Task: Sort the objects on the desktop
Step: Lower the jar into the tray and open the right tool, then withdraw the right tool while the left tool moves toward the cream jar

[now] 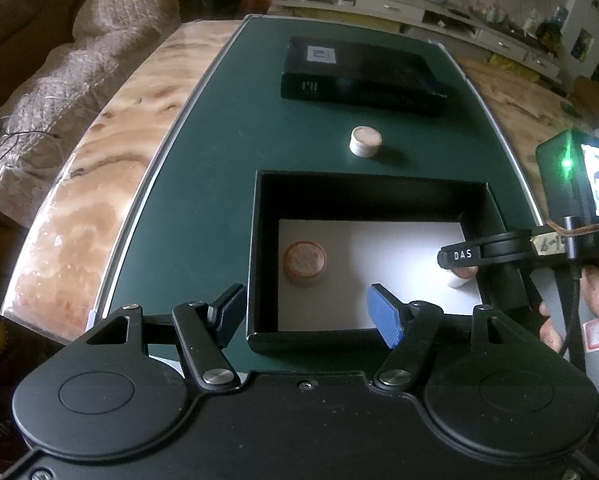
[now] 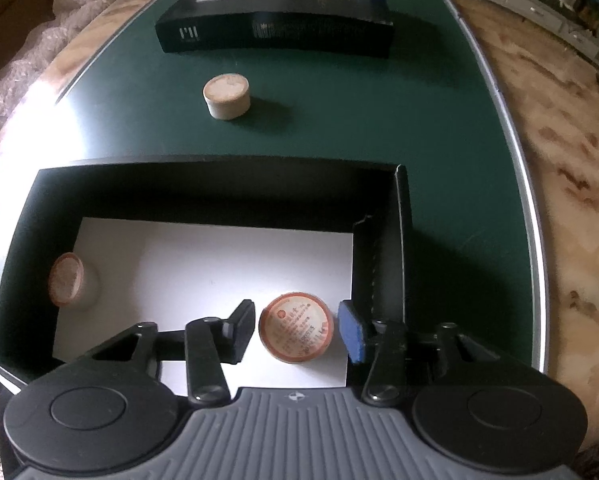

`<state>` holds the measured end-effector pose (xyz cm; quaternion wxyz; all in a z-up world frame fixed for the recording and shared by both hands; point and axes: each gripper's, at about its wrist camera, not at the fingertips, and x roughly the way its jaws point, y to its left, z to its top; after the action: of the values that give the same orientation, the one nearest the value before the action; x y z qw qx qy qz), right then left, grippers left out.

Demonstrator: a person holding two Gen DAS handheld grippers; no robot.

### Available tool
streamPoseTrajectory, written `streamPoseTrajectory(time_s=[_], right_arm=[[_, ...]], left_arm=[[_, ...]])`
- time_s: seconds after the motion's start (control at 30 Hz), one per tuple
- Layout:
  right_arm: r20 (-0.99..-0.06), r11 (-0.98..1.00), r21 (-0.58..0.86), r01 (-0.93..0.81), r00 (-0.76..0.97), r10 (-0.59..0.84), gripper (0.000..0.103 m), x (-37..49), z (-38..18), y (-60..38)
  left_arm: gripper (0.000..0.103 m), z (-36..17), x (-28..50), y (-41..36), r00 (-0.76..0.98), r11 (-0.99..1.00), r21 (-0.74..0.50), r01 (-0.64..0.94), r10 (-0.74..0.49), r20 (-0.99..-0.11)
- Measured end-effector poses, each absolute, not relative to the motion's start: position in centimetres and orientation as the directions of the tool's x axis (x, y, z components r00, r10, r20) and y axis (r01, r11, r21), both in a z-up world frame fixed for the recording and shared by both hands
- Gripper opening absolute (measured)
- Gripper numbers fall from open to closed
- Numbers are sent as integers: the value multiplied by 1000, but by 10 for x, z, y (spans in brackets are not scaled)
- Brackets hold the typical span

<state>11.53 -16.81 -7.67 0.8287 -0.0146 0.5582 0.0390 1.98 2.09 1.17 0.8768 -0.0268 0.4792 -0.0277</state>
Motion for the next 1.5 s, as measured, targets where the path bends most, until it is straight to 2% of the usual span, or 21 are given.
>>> streamPoseTrajectory(time_s=[0.53, 0.67, 0.8, 0.9, 1.0, 1.13, 1.27, 1.5], right_arm=[[-901, 995, 24, -92, 429, 61, 63, 105, -55, -174], [-875, 996, 16, -92, 480, 59, 69, 98, -41, -177], [-843, 997, 31, -71, 534, 64, 73, 89, -29, -187], [-817, 997, 55, -46, 572, 72, 84, 83, -23, -198], [-791, 996, 81, -23, 607, 79, 85, 77, -17, -208], [-775, 993, 117, 0, 625, 92, 85, 73, -16, -223], [-759, 988, 154, 22, 643, 103, 94, 70, -15, -238], [-727, 974, 218, 59, 675, 122, 95, 63, -14, -265]], left_arm=[[72, 14, 31, 18, 532, 996, -77, 33, -83, -842], [84, 25, 46, 18, 541, 997, -74, 34, -80, -837], [90, 39, 68, 11, 545, 997, -58, 46, -74, -835], [95, 46, 91, -1, 533, 995, -65, 75, -95, -841], [95, 44, 116, -18, 501, 992, -84, 99, -123, -857], [95, 31, 152, -43, 470, 993, -44, 109, -91, -878], [95, 12, 188, -62, 445, 995, -3, 96, -46, -894], [95, -25, 243, -82, 403, 997, 4, 82, -29, -915]])
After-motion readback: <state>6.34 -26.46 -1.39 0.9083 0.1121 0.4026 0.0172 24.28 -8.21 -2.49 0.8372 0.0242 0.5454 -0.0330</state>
